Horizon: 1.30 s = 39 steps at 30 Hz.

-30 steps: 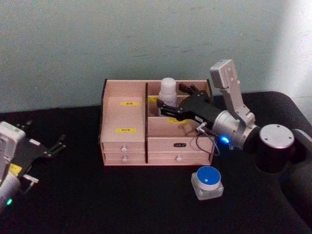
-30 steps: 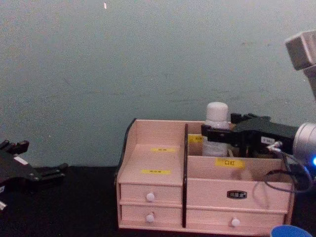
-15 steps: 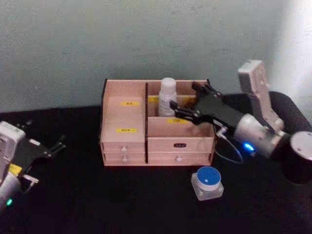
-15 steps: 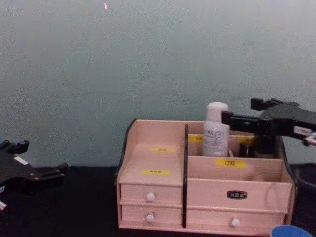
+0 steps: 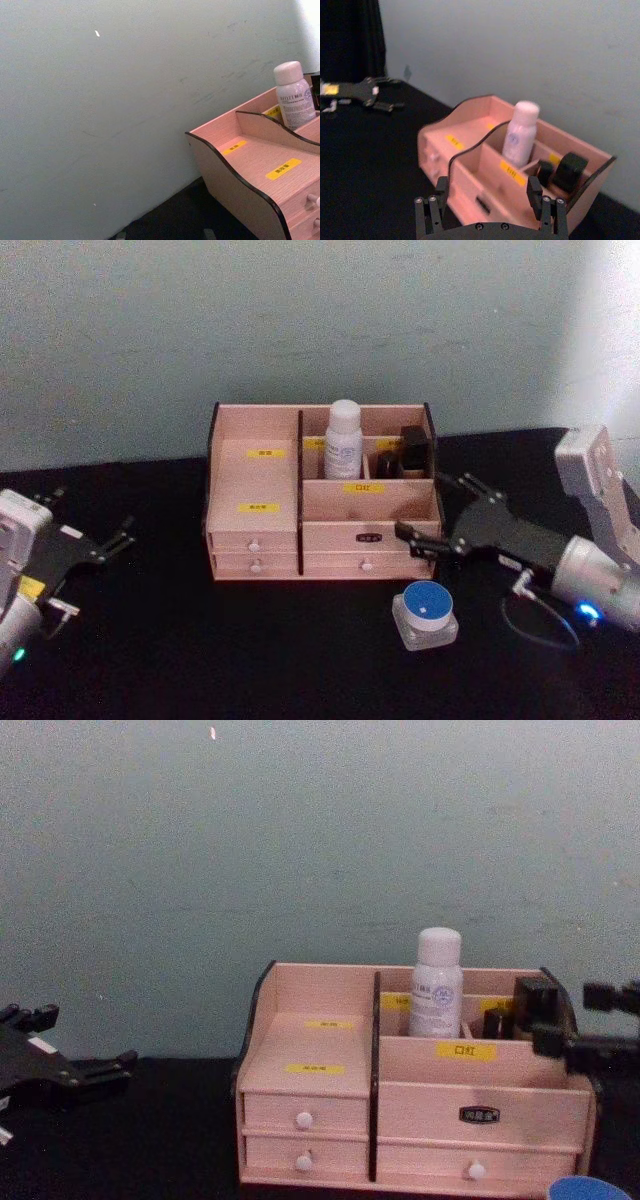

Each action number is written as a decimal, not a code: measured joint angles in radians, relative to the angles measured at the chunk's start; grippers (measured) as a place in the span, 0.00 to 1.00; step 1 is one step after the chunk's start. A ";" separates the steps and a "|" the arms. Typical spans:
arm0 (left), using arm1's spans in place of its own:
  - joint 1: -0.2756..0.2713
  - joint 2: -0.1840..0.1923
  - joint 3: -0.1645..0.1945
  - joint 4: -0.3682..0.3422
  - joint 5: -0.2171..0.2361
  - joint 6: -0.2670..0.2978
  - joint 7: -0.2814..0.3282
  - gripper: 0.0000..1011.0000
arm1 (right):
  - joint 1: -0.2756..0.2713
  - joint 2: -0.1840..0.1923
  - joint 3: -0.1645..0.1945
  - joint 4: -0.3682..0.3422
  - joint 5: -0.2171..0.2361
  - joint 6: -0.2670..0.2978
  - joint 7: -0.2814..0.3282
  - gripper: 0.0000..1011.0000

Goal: Pick up the facial cleanser and watermelon frost from the table and place them into the tiered storage box.

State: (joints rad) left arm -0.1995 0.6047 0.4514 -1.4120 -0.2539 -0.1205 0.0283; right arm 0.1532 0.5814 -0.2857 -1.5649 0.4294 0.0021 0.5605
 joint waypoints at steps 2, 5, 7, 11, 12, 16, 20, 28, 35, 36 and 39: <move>0.000 0.000 0.000 0.000 0.000 0.000 0.000 0.99 | -0.019 0.016 0.001 -0.014 0.007 0.003 0.004 0.99; 0.000 0.000 0.000 0.000 0.000 0.000 0.000 0.99 | -0.051 0.044 0.002 -0.033 0.018 0.015 0.008 0.99; 0.000 0.000 0.000 0.000 0.000 0.000 0.000 0.99 | -0.062 0.055 0.001 -0.040 0.023 0.021 0.008 0.99; 0.000 0.000 0.000 0.000 0.000 0.000 0.000 0.99 | -0.081 0.080 -0.012 -0.045 0.028 0.041 0.012 0.99; 0.000 0.000 0.000 0.000 0.000 0.000 0.000 0.99 | -0.082 0.083 -0.015 -0.045 0.028 0.045 0.013 0.99; 0.000 0.000 0.000 0.000 0.000 0.000 0.000 0.99 | -0.080 0.093 -0.032 -0.037 0.028 0.060 0.017 0.99; 0.000 0.000 0.000 0.000 0.000 0.000 0.000 0.99 | -0.070 0.098 -0.049 -0.026 0.028 0.072 0.021 0.99; 0.000 0.000 0.000 0.000 0.000 0.000 0.000 0.99 | -0.058 0.103 -0.069 -0.006 0.031 0.095 0.018 0.99; 0.000 0.000 0.000 0.000 0.000 0.000 0.000 0.99 | -0.050 0.105 -0.085 0.011 0.032 0.110 0.017 0.99; 0.000 0.000 0.000 0.000 0.000 0.000 0.000 0.99 | -0.050 0.105 -0.085 0.011 0.032 0.110 0.017 0.99; 0.000 0.000 0.000 0.000 0.000 0.000 0.000 0.99 | -0.045 0.105 -0.093 0.020 0.032 0.116 0.017 0.99</move>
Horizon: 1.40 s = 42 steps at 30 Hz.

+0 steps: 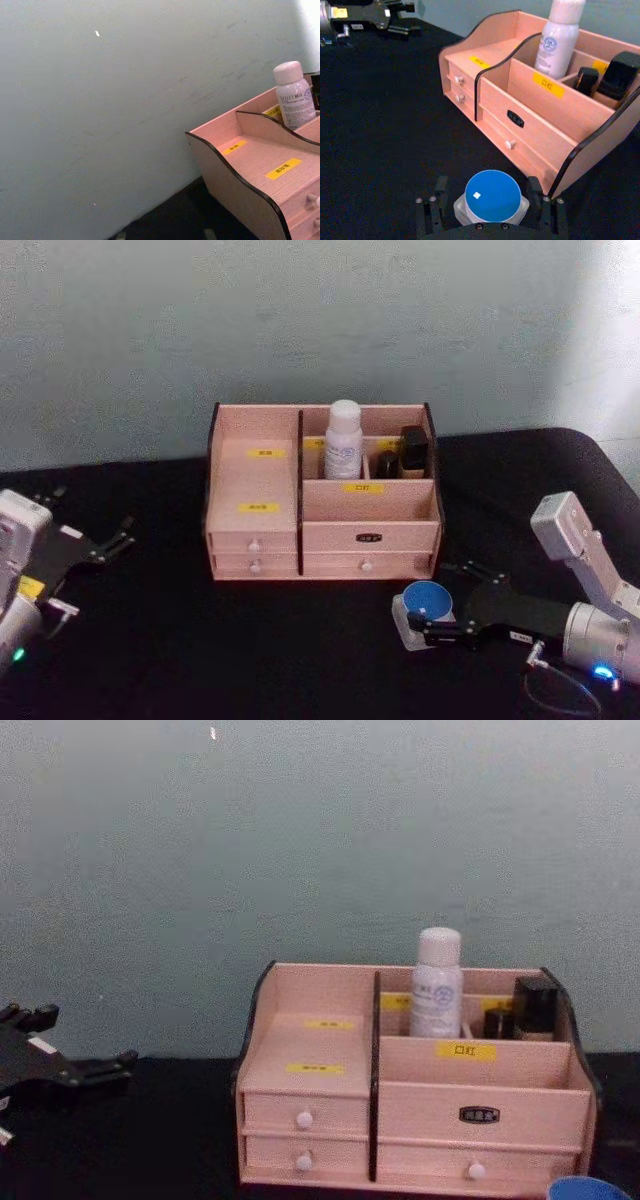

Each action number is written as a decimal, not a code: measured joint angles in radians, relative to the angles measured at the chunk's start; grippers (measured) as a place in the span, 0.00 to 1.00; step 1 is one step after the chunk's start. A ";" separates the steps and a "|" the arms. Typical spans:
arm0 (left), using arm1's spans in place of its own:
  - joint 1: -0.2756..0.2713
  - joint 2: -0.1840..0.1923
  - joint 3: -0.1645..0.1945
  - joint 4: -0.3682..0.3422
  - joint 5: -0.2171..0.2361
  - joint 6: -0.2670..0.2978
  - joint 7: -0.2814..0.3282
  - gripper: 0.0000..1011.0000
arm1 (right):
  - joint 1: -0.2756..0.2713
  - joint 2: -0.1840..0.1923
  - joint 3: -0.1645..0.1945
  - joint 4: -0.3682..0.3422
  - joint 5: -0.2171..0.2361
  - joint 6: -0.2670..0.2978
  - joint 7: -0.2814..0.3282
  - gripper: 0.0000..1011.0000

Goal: Pick up the facial cleanser and watermelon frost from the table and place them into the tiered storage box.

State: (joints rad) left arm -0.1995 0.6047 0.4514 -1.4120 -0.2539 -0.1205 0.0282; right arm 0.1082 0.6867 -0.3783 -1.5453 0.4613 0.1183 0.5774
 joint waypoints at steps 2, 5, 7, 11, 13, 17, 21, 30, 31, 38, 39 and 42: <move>0.000 0.000 0.000 0.000 0.000 0.000 0.000 0.99 | 0.004 0.000 -0.004 0.005 0.000 0.004 0.000 0.99; 0.000 0.000 0.000 0.000 0.000 0.000 0.000 0.99 | 0.007 -0.001 -0.008 0.010 0.000 0.009 0.000 0.99; 0.000 0.000 0.000 0.000 0.000 0.000 0.000 0.99 | 0.010 -0.003 -0.011 0.013 0.000 0.011 0.000 0.99; 0.000 0.000 0.000 0.000 0.000 0.000 0.000 0.99 | 0.018 -0.005 -0.020 0.025 0.001 0.018 0.000 0.99; 0.000 0.000 0.000 0.000 0.000 0.000 0.000 0.99 | 0.020 -0.005 -0.022 0.028 0.001 0.020 0.001 0.99; 0.000 0.000 0.000 0.000 0.000 0.000 0.000 0.99 | 0.024 -0.006 -0.028 0.036 0.001 0.024 0.001 0.99; 0.000 0.000 0.000 0.000 0.000 0.000 0.000 0.99 | 0.027 -0.008 -0.029 0.042 0.003 0.027 0.001 0.99; 0.000 0.000 0.000 0.000 0.000 0.000 0.000 0.99 | 0.036 -0.013 -0.036 0.054 0.006 0.033 0.000 0.99; 0.000 0.000 0.000 0.000 0.000 0.000 0.000 0.99 | 0.036 -0.013 -0.036 0.054 0.007 0.034 -0.001 0.99; 0.000 0.000 0.000 0.000 0.000 0.000 0.000 0.99 | 0.039 -0.015 -0.037 0.060 0.010 0.040 -0.005 0.99; 0.000 0.000 0.000 0.000 0.000 0.000 0.000 0.99 | 0.040 -0.015 -0.037 0.061 0.011 0.040 -0.005 0.99; 0.000 0.000 0.000 0.000 0.000 0.000 0.000 0.99 | 0.042 -0.015 -0.038 0.063 0.015 0.043 -0.004 0.99</move>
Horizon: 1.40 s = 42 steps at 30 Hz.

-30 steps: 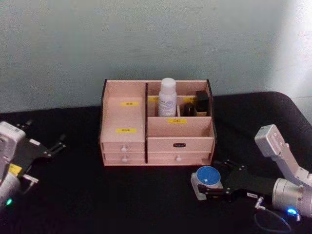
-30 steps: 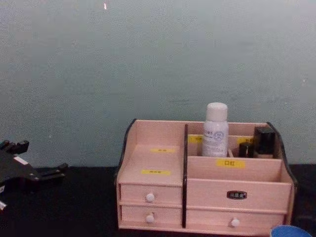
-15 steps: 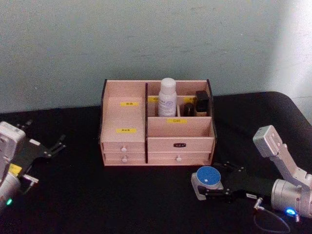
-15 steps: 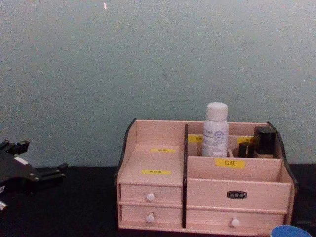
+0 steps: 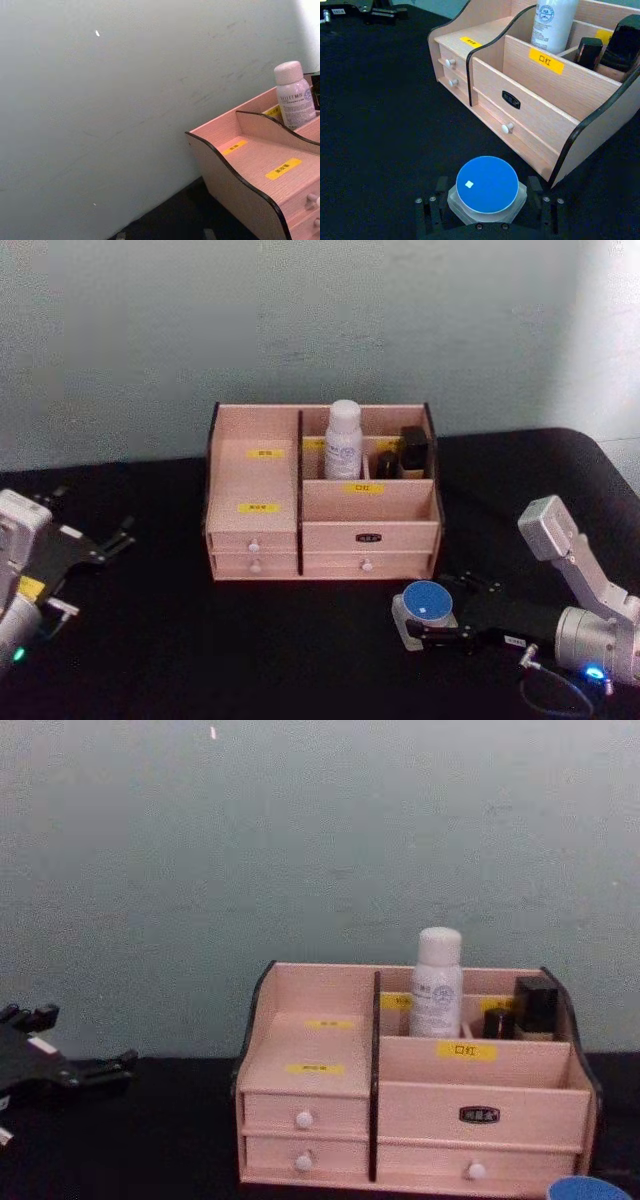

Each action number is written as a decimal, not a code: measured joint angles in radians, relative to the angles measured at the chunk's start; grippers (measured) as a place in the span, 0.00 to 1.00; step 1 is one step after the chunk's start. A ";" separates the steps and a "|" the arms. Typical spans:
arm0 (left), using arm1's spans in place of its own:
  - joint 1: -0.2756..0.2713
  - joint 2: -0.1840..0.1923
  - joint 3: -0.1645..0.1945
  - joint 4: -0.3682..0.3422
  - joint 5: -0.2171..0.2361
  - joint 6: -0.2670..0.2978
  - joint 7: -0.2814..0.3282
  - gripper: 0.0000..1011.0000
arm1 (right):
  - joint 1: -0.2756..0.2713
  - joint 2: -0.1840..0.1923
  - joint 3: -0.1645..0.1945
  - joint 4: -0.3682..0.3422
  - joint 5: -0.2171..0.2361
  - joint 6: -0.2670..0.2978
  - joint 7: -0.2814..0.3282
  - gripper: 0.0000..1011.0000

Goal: Pick up the facial cleanser and watermelon frost from the table and place them into the tiered storage box.

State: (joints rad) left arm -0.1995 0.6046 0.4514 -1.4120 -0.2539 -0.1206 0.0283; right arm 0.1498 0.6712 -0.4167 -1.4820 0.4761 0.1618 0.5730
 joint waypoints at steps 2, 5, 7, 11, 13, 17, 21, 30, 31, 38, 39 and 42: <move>0.000 0.000 0.000 0.000 0.000 0.000 0.000 0.99 | 0.001 0.000 -0.001 0.002 0.001 0.002 0.001 0.99; 0.000 0.000 0.000 0.000 0.000 0.000 0.000 0.99 | 0.004 0.001 -0.003 0.004 0.005 0.005 0.005 0.99; 0.000 0.000 0.000 0.000 0.000 0.000 0.000 0.99 | 0.005 0.001 -0.004 0.005 0.006 0.006 0.007 0.99; 0.000 0.000 0.000 0.000 0.000 0.000 0.000 0.99 | 0.009 0.001 -0.007 0.008 0.009 0.008 0.010 0.99; 0.000 0.000 0.000 0.000 0.000 0.000 0.000 0.99 | 0.010 0.001 -0.008 0.010 0.011 0.008 0.010 0.99; 0.000 0.000 0.000 0.000 0.000 0.000 0.000 0.99 | 0.011 0.001 -0.009 0.011 0.014 0.010 0.009 0.99; 0.000 0.000 0.000 0.000 0.000 0.000 0.000 0.99 | 0.012 0.001 -0.010 0.011 0.016 0.012 0.008 0.99; 0.000 0.000 0.000 0.000 0.000 0.000 0.000 0.99 | 0.012 0.001 -0.010 0.011 0.015 0.011 0.008 0.99; 0.000 0.000 0.000 0.000 0.000 0.000 0.000 0.99 | 0.012 0.001 -0.010 0.011 0.015 0.011 0.008 0.99; 0.000 0.000 0.000 0.000 0.000 0.000 0.000 0.99 | 0.011 0.001 -0.009 0.011 0.015 0.011 0.008 0.93; 0.000 0.000 0.000 0.000 0.000 0.000 0.000 0.99 | 0.011 0.001 -0.009 0.011 0.015 0.011 0.008 0.93; 0.000 0.000 0.000 0.000 0.000 0.000 0.000 0.99 | 0.011 0.001 -0.009 0.010 0.015 0.011 0.008 0.83</move>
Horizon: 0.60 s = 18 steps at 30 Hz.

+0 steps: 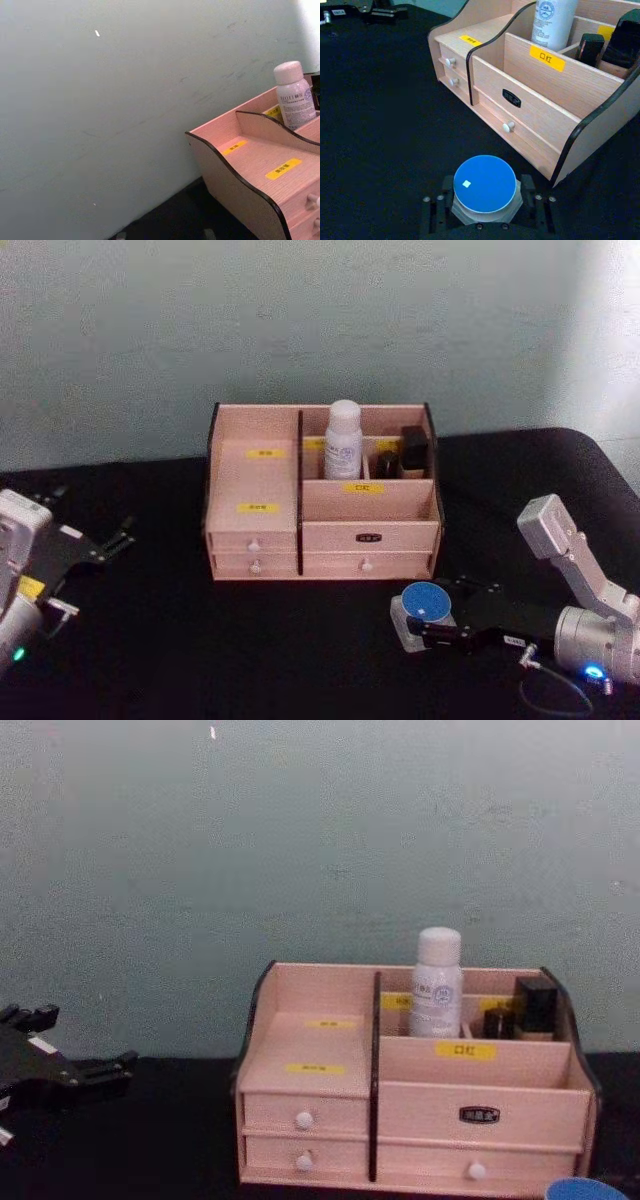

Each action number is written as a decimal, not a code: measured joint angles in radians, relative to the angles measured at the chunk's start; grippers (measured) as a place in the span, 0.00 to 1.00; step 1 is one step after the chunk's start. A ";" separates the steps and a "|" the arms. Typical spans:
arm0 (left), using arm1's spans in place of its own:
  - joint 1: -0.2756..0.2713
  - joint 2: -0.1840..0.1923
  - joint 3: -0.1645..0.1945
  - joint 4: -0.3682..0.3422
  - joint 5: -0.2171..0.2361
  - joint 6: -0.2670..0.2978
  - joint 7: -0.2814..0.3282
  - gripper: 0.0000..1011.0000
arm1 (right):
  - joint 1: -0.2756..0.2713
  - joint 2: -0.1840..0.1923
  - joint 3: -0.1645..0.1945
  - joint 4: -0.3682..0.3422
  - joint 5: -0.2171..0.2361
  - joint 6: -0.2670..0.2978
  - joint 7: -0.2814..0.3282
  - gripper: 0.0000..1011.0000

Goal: Pick up the facial cleanser and watermelon frost from the table and place them into the tiered storage box.

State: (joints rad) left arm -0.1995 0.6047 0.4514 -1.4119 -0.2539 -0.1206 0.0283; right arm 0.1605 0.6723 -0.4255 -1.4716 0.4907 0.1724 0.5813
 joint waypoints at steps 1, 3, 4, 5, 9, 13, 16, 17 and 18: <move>0.000 0.000 0.000 0.000 0.000 0.000 0.000 0.99 | 0.000 0.000 0.000 0.000 0.000 0.000 0.000 0.81; 0.000 0.000 0.000 0.000 0.000 0.000 0.000 0.99 | 0.000 0.000 0.000 0.000 0.000 0.000 0.001 0.78; 0.000 0.000 0.000 0.000 0.000 0.000 0.000 0.99 | 0.000 0.000 0.000 0.000 0.000 0.000 0.000 0.74; 0.000 0.000 0.000 0.000 0.000 0.000 0.000 0.99 | 0.000 0.000 0.000 0.000 0.000 -0.001 0.001 0.72; 0.000 0.000 0.000 0.000 0.000 0.000 0.000 0.99 | 0.000 0.000 0.000 0.000 0.000 -0.001 0.001 0.72; 0.000 0.000 0.000 0.000 0.000 0.000 0.000 0.99 | 0.000 0.000 0.000 -0.001 0.000 -0.001 0.000 0.72; 0.000 0.000 0.000 0.000 0.000 0.000 0.000 0.99 | 0.000 0.000 0.000 0.000 0.000 -0.001 0.000 0.72; 0.000 0.000 0.000 0.000 0.000 0.000 0.000 0.99 | 0.000 0.000 0.000 0.000 -0.001 -0.001 0.000 0.72; 0.000 0.000 0.000 0.000 0.000 0.000 0.000 0.99 | 0.000 0.000 0.000 0.000 -0.001 -0.001 0.000 0.72</move>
State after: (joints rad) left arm -0.1996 0.6047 0.4514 -1.4120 -0.2539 -0.1205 0.0283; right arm 0.1601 0.6722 -0.4255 -1.4720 0.4901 0.1713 0.5816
